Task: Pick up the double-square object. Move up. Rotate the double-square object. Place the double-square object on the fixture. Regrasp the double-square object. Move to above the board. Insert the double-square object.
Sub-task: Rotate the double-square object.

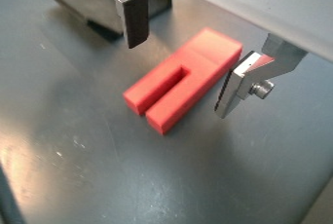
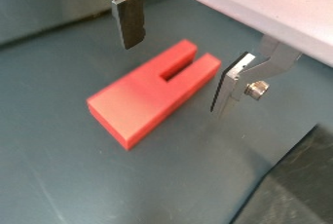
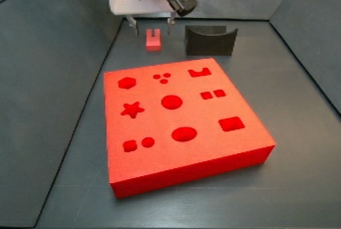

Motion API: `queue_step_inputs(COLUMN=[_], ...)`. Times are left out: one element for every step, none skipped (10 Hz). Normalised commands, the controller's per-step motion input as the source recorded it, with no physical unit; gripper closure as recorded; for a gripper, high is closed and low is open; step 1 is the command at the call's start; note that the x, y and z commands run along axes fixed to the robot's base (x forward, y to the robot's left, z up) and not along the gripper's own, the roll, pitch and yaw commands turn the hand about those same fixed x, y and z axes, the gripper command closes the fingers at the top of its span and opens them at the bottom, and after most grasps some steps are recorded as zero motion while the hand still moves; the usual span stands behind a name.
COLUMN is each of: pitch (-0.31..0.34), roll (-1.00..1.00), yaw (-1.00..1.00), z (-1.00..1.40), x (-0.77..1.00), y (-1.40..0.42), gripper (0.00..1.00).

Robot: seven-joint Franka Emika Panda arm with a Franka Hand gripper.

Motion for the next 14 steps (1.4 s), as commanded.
queue_step_inputs(pitch=[0.054, 0.067, 0.072, 0.066, 0.068, 0.072, 0.070, 0.000, 0.000, -0.001, -0.003, -0.004, -0.005, -0.006], roll=[0.01, 0.02, 0.03, 0.04, 0.04, 0.05, 0.06, 0.00, 0.00, 0.00, 0.00, 0.00, 0.00, 0.00], yaw=[-0.02, -0.02, -0.03, -0.03, -0.03, -0.02, -0.01, 1.00, 1.00, 1.00, 1.00, 1.00, 1.00, 1.00], z=[1.00, 1.00, 1.00, 1.00, 1.00, 0.83, 0.62, 0.00, -0.11, -0.25, -0.18, -0.09, -0.07, -0.05], x=[-0.01, -0.01, -0.02, -0.03, -0.03, -0.03, -0.03, 0.00, 0.00, 0.02, 0.05, 0.04, 0.03, 0.03], y=[0.00, 0.01, 0.01, 0.01, 0.01, 0.01, 0.01, 0.00, 0.00, 0.00, 0.00, 0.00, 0.00, 0.00], gripper=[0.00, 0.00, 0.00, 0.00, 0.00, 0.00, 0.00, 0.00, 0.00, 0.00, 0.00, 0.00, 0.00, 0.00])
